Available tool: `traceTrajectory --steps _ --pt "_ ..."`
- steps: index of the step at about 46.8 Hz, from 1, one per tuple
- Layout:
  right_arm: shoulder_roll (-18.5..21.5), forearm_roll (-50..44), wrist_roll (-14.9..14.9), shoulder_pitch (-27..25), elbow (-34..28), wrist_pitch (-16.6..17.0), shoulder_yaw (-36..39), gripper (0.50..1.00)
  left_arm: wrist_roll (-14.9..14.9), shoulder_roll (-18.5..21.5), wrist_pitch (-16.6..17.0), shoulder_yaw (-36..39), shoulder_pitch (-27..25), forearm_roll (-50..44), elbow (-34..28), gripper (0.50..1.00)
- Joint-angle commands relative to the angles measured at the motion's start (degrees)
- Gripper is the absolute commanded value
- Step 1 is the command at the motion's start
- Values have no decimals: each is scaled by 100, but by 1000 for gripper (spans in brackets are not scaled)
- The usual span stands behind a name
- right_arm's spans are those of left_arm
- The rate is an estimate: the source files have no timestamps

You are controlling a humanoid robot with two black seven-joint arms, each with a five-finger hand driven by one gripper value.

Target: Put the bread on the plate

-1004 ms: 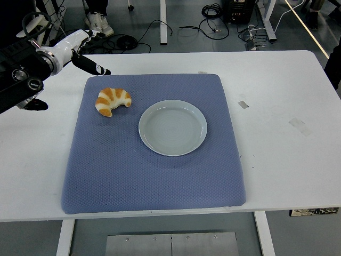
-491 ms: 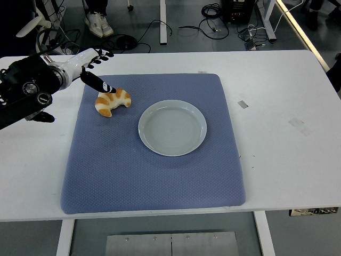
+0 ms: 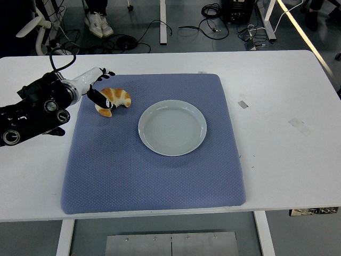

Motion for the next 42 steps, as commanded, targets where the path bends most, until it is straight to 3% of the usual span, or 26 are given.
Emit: traceTrajectory --steps 1,42 --pt "0 0 -1 -1 0 0 0 1000 3 5 -4 -26 -80 52 -4 919" --pt "0 0 -1 -1 0 0 0 1000 187 5 -39 158 -72 624 -110 902"
